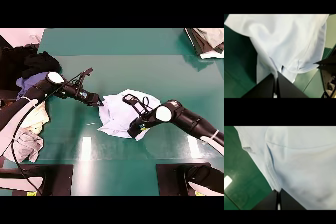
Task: Fold the shirts.
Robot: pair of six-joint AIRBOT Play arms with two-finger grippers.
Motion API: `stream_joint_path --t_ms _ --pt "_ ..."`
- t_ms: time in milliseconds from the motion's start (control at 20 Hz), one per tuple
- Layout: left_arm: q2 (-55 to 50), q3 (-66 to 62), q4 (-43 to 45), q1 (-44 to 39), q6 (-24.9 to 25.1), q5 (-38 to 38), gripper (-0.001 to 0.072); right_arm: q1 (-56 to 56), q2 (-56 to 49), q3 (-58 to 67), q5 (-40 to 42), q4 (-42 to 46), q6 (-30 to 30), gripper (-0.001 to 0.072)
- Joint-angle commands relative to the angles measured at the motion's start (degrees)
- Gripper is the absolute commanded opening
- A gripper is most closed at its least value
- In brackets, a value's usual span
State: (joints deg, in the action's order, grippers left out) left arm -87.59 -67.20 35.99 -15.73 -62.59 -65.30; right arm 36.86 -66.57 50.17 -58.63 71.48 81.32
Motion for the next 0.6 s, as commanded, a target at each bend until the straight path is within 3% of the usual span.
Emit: stream_joint_path --t_ms 0,100,300,550 --pt "1.25 -0.09 0.02 1.75 0.00 -1.90 0.0024 -1.03 2.36 0.90 -0.81 3.80 1.79 0.0018" --pt "4.94 -0.74 0.24 6.10 0.00 -2.43 0.0024 -4.94 8.17 0.90 -3.13 8.20 5.62 0.0017" --pt "15.65 -5.88 0.26 15.50 -0.11 -3.21 0.0024 -19.93 21.77 0.92 -2.51 8.00 5.88 0.0016" --pt "25.62 -15.65 0.04 17.90 -0.44 -3.78 0.0024 -38.10 31.89 4.35 3.13 -3.56 1.44 0.0016"
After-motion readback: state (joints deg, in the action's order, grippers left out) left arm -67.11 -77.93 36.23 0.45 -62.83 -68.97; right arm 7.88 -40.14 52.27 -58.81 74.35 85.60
